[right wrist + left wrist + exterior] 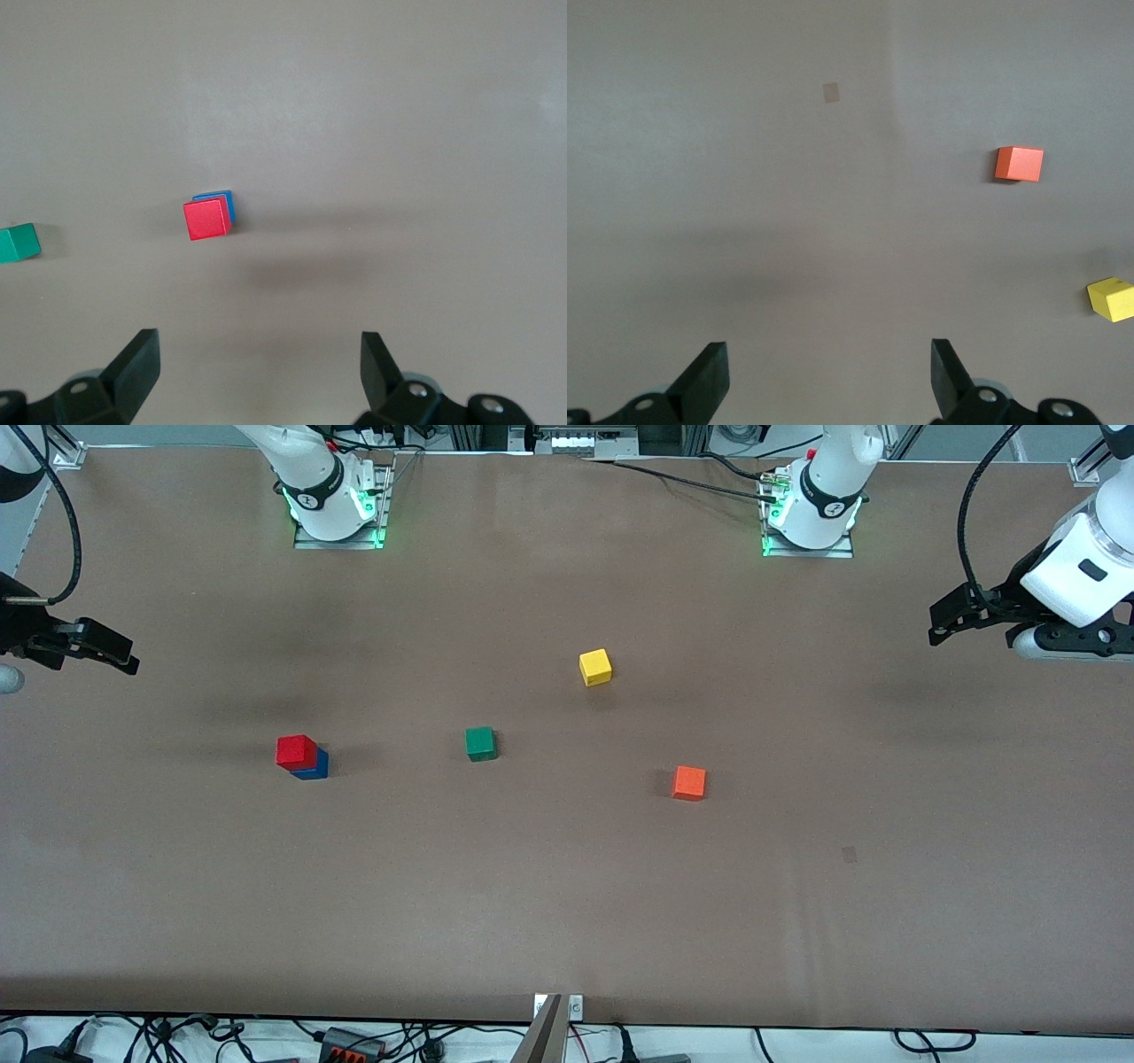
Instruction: Pass red block to right arm, stack on blue
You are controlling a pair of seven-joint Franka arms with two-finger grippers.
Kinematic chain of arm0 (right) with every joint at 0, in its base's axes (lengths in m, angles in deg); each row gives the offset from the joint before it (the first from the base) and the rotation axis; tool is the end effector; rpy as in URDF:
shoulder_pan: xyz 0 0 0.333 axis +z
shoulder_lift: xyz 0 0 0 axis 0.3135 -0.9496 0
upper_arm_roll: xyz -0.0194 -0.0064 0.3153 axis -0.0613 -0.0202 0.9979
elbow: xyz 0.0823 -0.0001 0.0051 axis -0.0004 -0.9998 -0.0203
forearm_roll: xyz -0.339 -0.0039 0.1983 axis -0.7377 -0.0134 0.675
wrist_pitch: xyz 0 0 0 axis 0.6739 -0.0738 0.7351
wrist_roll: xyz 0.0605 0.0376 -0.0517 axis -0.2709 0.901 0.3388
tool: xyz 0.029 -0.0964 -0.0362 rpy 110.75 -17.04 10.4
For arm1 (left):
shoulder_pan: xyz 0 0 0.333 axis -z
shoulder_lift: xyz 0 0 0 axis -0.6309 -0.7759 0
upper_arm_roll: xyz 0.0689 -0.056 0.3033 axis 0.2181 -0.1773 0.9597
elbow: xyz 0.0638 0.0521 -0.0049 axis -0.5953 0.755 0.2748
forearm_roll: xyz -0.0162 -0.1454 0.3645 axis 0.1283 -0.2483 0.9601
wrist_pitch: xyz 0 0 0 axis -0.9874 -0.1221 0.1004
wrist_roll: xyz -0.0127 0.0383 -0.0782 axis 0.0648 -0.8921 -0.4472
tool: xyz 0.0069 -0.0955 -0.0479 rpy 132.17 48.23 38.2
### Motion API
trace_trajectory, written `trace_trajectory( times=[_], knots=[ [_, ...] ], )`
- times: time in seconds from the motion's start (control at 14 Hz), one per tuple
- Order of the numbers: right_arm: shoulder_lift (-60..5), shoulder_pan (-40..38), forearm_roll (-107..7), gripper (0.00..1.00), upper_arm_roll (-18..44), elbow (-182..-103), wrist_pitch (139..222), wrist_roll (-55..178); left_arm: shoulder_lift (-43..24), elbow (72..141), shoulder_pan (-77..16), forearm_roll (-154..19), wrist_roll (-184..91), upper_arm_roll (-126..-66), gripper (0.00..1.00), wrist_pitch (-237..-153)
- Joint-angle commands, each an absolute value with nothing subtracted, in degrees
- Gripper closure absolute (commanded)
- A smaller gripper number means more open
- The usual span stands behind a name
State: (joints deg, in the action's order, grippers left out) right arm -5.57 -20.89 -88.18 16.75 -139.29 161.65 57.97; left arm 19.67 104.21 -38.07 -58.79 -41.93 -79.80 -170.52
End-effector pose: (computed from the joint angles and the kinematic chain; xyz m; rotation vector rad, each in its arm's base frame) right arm 0.5686 -0.0441 0.5721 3.1137 -0.0764 -0.0258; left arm 0.5359 -0.0289 0.5963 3.1386 -0.0268 -0.0624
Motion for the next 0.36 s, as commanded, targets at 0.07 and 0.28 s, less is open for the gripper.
trace_trajectory(
  times=[0.07,0.28],
  knots=[
    [-4.23,-20.56,-88.14,0.0,16.31,-140.7,162.42,59.05,20.46,104.12,-38.15,-59.24,-42.23,-79.8,0.0,-169.72],
    [-4.23,-20.56,-88.14,0.0,16.31,-140.7,162.25,59.05,20.46,104.12,-38.15,-59.24,-42.23,-79.8,0.0,-169.72]
  ],
)
